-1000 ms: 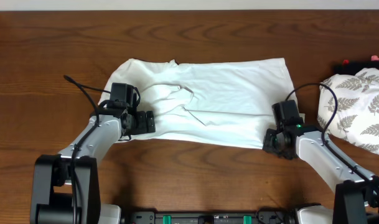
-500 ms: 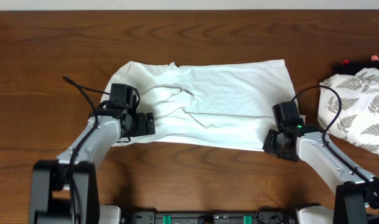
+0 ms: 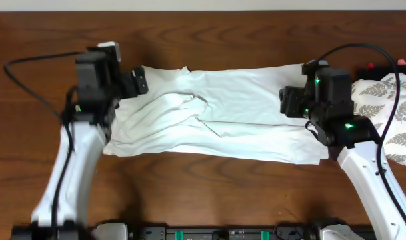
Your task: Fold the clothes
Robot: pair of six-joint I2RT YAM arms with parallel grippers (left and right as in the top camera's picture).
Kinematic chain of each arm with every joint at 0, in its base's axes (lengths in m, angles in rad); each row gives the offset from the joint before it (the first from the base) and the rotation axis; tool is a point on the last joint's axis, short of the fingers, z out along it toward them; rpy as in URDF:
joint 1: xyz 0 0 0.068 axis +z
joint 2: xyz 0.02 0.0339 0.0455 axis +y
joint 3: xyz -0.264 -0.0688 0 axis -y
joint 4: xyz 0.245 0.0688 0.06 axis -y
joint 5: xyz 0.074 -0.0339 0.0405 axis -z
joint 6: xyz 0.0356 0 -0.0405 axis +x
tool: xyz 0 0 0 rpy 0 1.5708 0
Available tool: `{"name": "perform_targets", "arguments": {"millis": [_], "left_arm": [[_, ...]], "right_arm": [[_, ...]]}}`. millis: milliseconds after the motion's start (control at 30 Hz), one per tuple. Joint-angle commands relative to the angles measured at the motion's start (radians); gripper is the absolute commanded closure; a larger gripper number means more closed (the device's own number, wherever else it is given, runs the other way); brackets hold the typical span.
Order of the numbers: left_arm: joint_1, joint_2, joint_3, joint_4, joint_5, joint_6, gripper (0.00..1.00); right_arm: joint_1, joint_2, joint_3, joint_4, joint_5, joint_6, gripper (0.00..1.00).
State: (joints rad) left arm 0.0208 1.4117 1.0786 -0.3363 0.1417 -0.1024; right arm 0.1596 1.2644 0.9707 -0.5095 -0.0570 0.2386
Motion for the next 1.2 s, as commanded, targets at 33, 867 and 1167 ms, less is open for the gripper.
{"name": "perform_targets", "arguments": {"millis": [33, 867, 1167], "left_arm": [[0.087, 0.224, 0.263, -0.175, 0.119, 0.028, 0.02], [0.109, 0.923, 0.906, -0.543, 0.289, 0.616, 0.02], [0.109, 0.971, 0.906, -0.487, 0.288, 0.614, 0.32]], "right_arm": [[-0.088, 0.068, 0.068, -0.036, -0.004, -0.09, 0.37], [-0.204, 0.415, 0.424, -0.319, -0.175, -0.177, 0.43], [-0.204, 0.415, 0.424, -0.336, -0.175, -0.177, 0.49]]}}
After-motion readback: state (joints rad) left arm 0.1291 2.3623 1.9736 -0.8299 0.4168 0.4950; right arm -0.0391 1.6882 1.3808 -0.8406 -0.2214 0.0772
